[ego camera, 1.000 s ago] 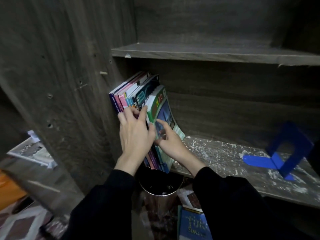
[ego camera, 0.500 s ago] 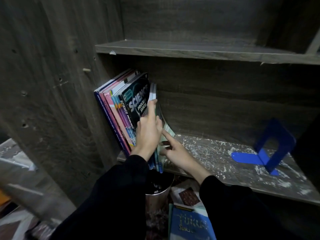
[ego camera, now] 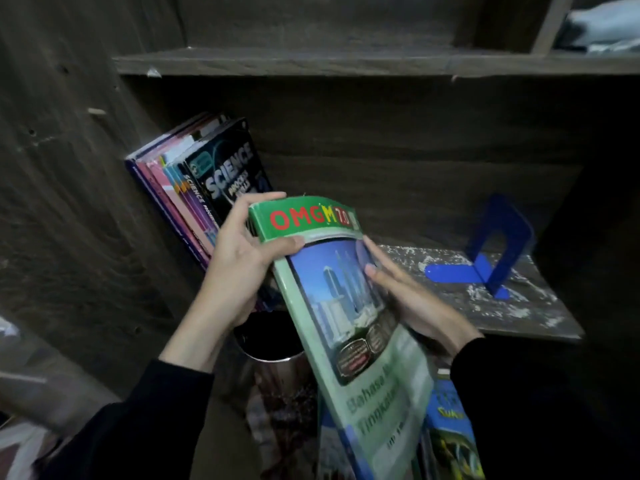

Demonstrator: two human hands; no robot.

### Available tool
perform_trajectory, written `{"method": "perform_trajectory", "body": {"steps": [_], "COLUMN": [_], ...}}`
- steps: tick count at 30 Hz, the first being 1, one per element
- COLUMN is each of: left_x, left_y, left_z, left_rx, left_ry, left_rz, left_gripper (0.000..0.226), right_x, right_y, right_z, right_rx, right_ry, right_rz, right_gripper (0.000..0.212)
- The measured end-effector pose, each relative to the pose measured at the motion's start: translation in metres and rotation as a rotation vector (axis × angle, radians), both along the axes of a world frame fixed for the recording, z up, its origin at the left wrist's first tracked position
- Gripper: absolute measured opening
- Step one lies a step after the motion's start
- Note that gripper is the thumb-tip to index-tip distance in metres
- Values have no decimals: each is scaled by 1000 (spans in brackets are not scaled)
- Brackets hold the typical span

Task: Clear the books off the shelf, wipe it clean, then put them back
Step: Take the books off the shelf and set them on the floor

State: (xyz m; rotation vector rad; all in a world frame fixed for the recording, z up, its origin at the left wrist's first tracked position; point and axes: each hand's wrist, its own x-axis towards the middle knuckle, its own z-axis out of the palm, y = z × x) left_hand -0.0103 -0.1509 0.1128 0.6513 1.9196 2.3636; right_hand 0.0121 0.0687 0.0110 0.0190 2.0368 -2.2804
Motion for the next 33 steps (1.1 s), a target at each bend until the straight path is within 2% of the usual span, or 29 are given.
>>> {"method": "perform_trajectory", "body": {"steps": [1, 3, 7, 10, 13, 15, 18, 21, 23, 27, 33], "left_x": [1, 5, 21, 33, 45, 48, 46, 45, 47, 48, 52], "left_y": [3, 10, 33, 56, 83, 103, 138, 178, 201, 231, 247], "left_z": [-7, -31, -89, -131, -179, -213, -270, -308, -317, -340, -369], "left_rx": [19, -1, -111, -305, -568, -691, -813, -900, -900, -907, -952], "left_ry": [-75, -213, -376, -331, -148, -74, -109, -210, -296, -364, -410], "left_rz": [-6, -13, -93, -197, -354, -413, -416, -403, -427, -437, -472], "left_gripper": [49, 54, 46, 48, 52, 48, 47, 35, 36, 54, 53], "right_x": [11, 39, 97, 133, 153, 157, 159, 156, 153, 151, 148], "right_y": [9, 29, 67, 85, 108, 124, 146, 163, 176, 197, 223], "right_z": [-6, -23, -80, -116, -145, -160, -177, -193, -207, -235, -264], "right_rx": [-94, -109, -108, -36, 199, 375, 557, 711, 832, 901, 939], "right_ry": [-66, -192, -404, -548, -655, -702, -759, -751, -752, -807, -849], "right_rz": [46, 114, 172, 100, 117, 122, 32, -50, -128, -239, -190], "right_gripper": [74, 72, 91, 87, 94, 99, 101, 87, 79, 85, 83]}}
